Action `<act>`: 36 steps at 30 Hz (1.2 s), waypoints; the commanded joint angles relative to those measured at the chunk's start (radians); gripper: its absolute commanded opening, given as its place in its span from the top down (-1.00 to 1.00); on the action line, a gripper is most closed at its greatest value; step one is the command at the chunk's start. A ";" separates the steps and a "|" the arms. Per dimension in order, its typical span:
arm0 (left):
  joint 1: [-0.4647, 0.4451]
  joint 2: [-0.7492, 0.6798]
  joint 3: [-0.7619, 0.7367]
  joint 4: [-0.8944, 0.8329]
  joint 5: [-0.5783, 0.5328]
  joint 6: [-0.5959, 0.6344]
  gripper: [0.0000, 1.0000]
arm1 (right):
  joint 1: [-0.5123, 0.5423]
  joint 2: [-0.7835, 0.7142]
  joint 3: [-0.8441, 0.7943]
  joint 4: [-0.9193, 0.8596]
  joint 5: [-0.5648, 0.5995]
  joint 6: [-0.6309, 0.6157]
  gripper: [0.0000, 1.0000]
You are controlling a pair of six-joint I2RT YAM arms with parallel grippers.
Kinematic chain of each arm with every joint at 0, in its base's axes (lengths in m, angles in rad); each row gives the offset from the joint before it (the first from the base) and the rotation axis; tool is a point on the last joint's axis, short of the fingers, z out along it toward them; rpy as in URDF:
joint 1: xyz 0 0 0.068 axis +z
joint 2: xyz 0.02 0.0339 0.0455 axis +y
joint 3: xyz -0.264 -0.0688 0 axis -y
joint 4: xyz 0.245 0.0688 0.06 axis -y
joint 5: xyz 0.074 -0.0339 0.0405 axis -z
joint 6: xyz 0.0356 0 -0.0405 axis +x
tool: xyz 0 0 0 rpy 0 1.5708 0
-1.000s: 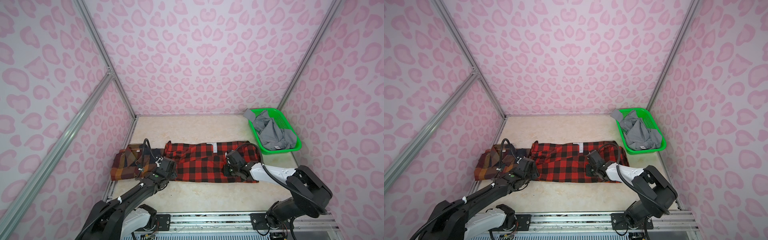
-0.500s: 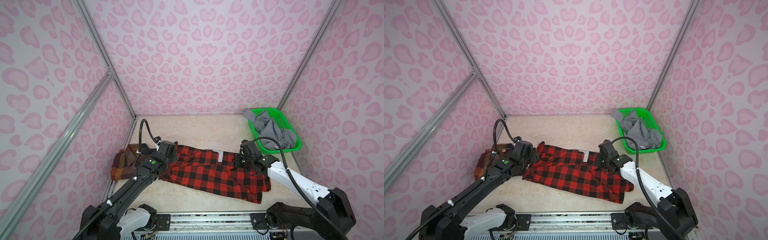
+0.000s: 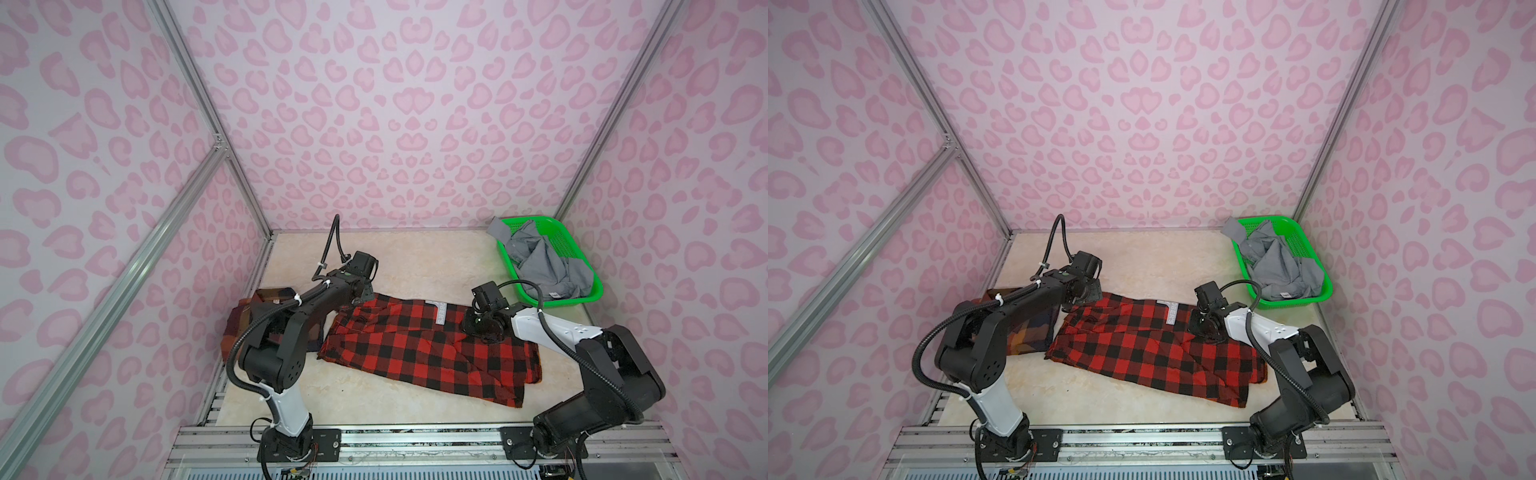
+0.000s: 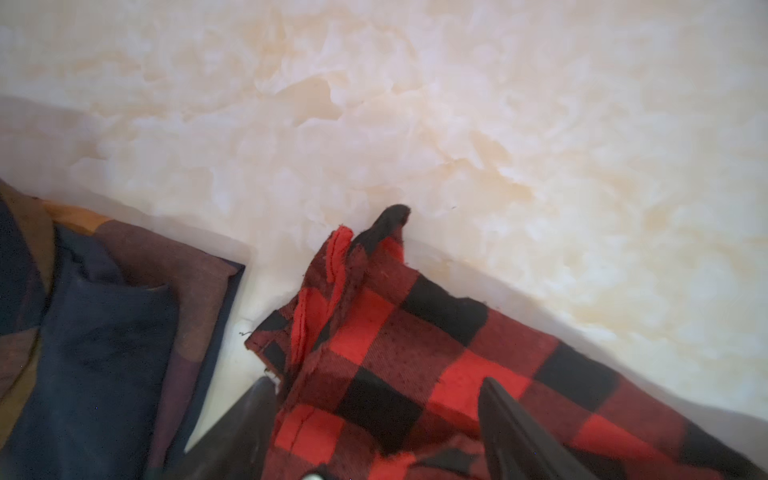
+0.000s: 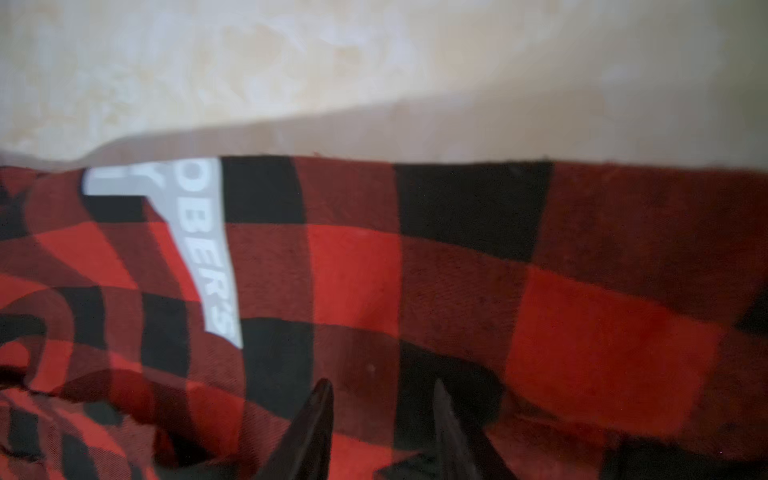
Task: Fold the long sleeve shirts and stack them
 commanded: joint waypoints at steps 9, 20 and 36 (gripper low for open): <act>0.044 0.110 0.014 -0.005 -0.002 -0.065 -0.56 | -0.042 -0.107 -0.132 -0.019 0.062 0.007 0.18; 0.059 0.115 0.017 -0.005 0.029 -0.077 -0.54 | 0.116 -0.095 0.113 -0.084 -0.039 -0.111 0.19; 0.068 0.097 -0.007 0.000 0.016 -0.106 -0.55 | 0.299 0.383 0.364 0.026 0.040 -0.010 0.33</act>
